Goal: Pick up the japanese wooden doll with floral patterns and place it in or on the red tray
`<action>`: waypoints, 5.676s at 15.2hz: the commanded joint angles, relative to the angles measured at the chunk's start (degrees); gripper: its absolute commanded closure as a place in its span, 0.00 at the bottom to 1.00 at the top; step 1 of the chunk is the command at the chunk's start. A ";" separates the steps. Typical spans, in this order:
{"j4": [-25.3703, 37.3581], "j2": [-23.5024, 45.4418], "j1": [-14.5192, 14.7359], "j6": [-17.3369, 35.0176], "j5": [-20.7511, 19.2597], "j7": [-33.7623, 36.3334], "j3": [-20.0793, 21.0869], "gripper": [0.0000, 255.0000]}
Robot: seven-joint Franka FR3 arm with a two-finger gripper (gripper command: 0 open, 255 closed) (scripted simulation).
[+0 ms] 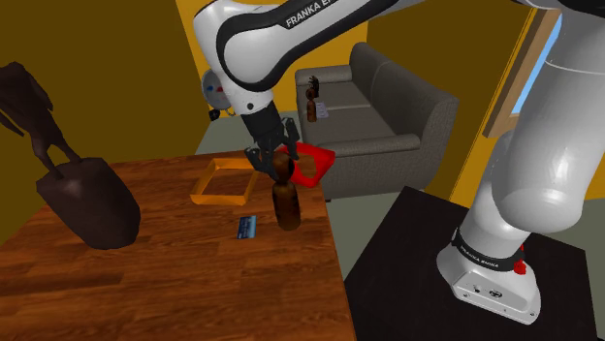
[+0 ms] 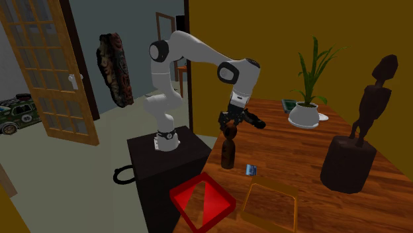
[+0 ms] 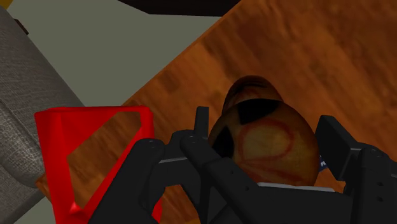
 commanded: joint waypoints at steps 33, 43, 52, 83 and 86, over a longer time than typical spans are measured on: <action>32.18 6.32 -6.27 -25.02 -4.68 -14.10 -5.98 1.00; 65.31 24.59 -10.43 -38.52 -9.97 -26.70 -10.13 1.00; 56.81 22.38 -12.35 -32.08 -9.44 -27.20 -10.27 1.00; 27.64 15.87 -14.18 -9.58 -8.04 -24.18 -10.19 1.00; 27.60 15.86 -14.18 -9.56 -8.03 -24.18 -10.19 0.00</action>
